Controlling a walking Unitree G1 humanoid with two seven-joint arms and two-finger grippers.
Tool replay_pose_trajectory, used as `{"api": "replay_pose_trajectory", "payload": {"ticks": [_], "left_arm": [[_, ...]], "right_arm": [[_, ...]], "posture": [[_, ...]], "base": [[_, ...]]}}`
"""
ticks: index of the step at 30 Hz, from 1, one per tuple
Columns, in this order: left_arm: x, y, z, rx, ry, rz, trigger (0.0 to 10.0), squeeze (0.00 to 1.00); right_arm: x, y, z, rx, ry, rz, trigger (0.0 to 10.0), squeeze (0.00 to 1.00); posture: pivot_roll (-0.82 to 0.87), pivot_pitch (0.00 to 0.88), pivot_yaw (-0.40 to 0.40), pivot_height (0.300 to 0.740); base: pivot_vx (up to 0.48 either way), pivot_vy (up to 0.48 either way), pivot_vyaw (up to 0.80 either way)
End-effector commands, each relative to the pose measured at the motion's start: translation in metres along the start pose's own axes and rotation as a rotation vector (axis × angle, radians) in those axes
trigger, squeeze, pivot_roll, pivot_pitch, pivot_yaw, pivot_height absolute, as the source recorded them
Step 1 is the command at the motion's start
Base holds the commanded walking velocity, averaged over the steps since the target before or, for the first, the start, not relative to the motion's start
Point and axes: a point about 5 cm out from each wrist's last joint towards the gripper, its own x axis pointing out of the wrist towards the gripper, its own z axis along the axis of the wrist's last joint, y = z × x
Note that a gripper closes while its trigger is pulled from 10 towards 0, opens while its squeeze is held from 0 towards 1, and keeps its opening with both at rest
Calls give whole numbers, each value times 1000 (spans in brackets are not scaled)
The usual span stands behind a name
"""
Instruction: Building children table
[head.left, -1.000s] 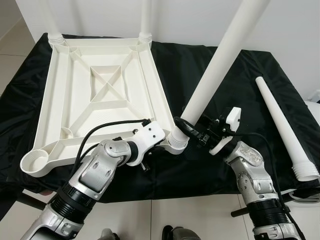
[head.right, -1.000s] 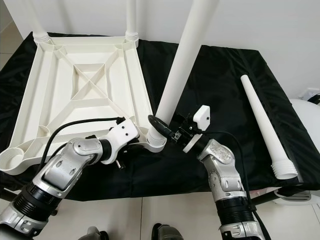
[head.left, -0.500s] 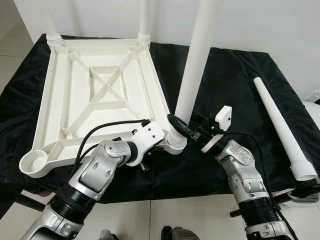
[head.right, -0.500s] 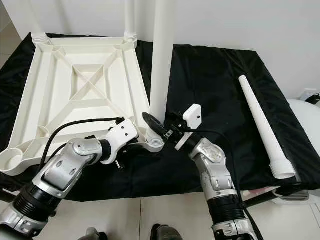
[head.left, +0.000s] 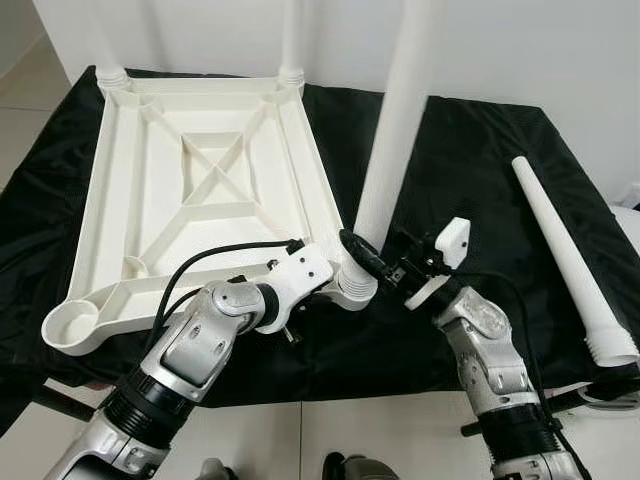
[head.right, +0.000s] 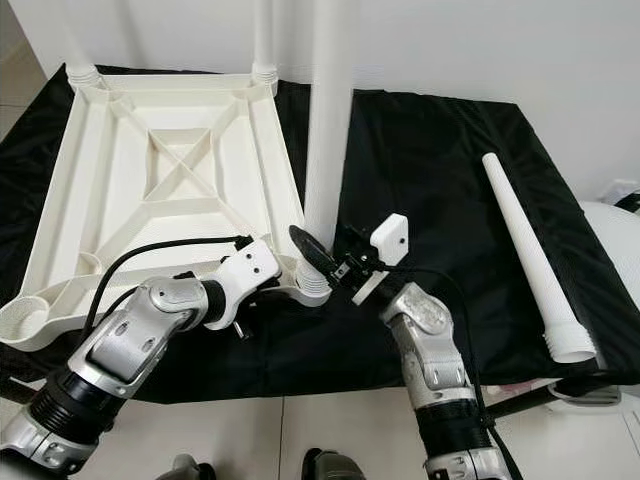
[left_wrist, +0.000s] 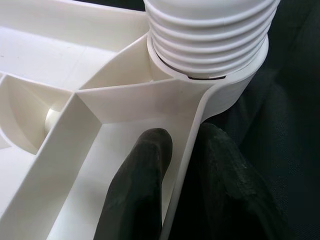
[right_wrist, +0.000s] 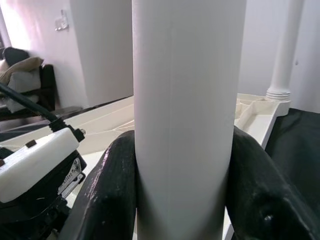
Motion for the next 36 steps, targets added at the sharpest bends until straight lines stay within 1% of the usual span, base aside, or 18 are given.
{"api": "replay_pose_trajectory", "payload": {"ticks": [1, 4, 7, 19, 24, 36], "left_arm": [[-3, -5, 24, 42, -108, 7, 10000, 0], [-3, -7, 25, 25, -115, 13, 10000, 0], [-2, -8, 26, 15, -117, 19, 10000, 0], [0, -8, 28, -2, -125, 34, 10000, 0], [2, -6, 30, -22, -125, 72, 10000, 0], [2, -3, 33, -63, -138, 111, 10000, 0]], "right_arm": [[-39, 0, -53, 125, 268, -140, 10000, 0], [-41, 0, -51, 130, 250, -191, 10000, 0], [-41, 2, -51, 130, 243, -205, 10000, 0], [-37, 10, -51, 124, 246, -210, 10000, 0], [-38, 17, -52, 120, 249, -230, 10000, 0], [-41, 19, -49, 115, 239, -266, 10000, 0]], "posture": [[-60, 145, -45, 740], [-59, 143, -42, 740], [-59, 141, -41, 740], [-61, 135, -45, 740], [-64, 132, -45, 740], [-67, 144, -40, 740]], "base": [[0, 0, 0], [0, 0, 0], [0, 0, 0], [0, 0, 0], [0, 0, 0], [0, 0, 0]]}}
